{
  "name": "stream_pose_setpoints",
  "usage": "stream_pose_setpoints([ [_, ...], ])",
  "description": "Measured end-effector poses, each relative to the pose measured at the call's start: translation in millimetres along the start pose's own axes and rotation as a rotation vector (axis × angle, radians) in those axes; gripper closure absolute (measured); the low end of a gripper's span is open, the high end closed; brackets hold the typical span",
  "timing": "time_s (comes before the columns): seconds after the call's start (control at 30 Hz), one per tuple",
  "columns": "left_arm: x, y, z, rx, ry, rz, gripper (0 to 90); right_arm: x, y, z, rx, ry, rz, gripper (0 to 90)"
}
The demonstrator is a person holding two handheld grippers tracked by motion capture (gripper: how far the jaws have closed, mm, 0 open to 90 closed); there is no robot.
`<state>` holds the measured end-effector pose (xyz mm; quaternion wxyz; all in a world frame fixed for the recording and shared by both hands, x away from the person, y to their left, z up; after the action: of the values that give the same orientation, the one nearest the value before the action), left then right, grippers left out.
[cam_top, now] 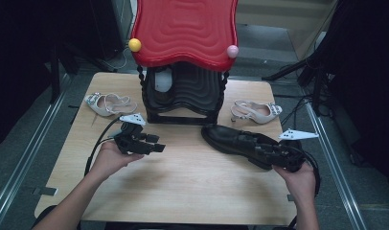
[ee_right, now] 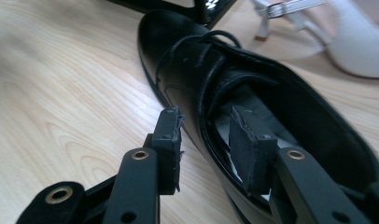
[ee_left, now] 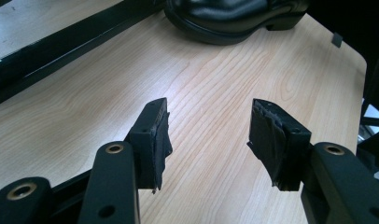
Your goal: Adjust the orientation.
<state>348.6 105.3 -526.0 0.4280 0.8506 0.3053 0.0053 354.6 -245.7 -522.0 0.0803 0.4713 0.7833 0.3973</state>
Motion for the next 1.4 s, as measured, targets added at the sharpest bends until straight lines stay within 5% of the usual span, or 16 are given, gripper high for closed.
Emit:
stream_pose_setpoints([
  [0.57, -0.4, -9.3, -5.7, -0.011, 0.015, -0.005, 48.5, 8.5, 2.0, 50.5, 0.172, 0.039, -0.039, 67.1],
  [0.8, 2.9, -13.1, -10.3, -0.021, 0.019, -0.036, 52.0, 14.4, 3.9, 51.4, 0.202, 0.107, -0.026, 81.8],
  [0.97, 4.5, -15.1, -11.9, -0.019, 0.020, -0.044, 58.6, 20.0, 4.2, 50.0, 0.215, 0.125, -0.025, 83.0],
  [1.4, 2.0, -13.1, -10.5, -0.031, 0.020, -0.036, 61.7, 85.6, 21.5, 69.3, 0.213, 0.211, -0.071, 82.9],
])
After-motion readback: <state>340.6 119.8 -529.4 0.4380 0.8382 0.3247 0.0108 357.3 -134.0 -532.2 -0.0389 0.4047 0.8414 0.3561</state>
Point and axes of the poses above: each handheld gripper's, and its own axes: z roughly forward along the jaws, y roughly out of its top, x roughly to its left, the point moved 10 cm from there along z, roughly forward along the jaws, and after that the axes turned 6 degrees about z, right-handed, at the moved point
